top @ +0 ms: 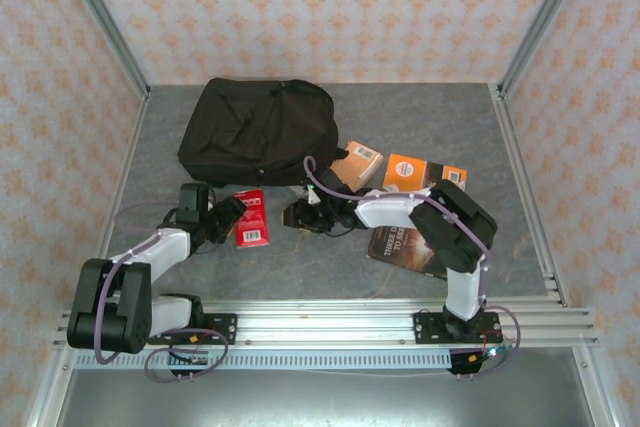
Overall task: Pack the student bag
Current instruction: Pick up the personal item from the middle-left of the table.
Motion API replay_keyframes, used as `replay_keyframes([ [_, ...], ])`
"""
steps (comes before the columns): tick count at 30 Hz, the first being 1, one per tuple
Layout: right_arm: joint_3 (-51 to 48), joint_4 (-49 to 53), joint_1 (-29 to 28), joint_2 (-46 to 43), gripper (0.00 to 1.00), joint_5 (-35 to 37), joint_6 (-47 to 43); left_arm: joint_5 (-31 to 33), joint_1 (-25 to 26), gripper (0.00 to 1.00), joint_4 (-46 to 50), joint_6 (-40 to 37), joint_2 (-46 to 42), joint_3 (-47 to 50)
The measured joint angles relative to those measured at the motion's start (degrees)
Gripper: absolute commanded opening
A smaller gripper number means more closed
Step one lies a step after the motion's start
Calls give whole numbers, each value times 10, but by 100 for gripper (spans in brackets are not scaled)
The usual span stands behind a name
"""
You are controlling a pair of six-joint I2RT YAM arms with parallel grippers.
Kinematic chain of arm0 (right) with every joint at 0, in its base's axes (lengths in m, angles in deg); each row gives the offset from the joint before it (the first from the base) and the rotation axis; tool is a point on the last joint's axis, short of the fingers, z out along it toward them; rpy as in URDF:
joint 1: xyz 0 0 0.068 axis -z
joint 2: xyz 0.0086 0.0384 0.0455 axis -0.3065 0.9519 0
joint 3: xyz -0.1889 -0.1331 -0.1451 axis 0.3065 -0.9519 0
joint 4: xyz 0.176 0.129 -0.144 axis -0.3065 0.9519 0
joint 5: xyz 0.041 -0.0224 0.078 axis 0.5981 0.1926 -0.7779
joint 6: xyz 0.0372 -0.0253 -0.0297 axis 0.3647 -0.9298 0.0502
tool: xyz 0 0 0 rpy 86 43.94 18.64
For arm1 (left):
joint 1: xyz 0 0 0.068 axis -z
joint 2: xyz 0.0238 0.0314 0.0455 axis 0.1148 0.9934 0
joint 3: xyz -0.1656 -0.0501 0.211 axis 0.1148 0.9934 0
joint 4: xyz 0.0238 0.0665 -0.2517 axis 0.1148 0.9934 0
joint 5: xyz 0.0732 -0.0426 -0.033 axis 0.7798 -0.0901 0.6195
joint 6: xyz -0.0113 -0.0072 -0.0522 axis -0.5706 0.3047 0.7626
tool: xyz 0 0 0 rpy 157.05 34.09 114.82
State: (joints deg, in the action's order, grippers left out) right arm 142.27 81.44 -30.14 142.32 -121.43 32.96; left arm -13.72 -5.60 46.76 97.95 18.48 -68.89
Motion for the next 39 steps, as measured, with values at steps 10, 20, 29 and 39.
replay_keyframes([
  [10, 87, 24, -12, 64, 33, 21, 15, -53, 19, 56, -63, -4, -8, 17],
  [20, 160, 78, -20, 112, 31, 43, 10, -71, 19, 55, -96, -2, 29, 17],
  [29, 178, 85, -20, 125, 30, 45, 5, -88, 20, 42, -133, 16, 37, 22],
  [39, 178, 85, -20, 125, 29, 46, 3, -80, 28, 7, -122, 9, 13, 23],
])
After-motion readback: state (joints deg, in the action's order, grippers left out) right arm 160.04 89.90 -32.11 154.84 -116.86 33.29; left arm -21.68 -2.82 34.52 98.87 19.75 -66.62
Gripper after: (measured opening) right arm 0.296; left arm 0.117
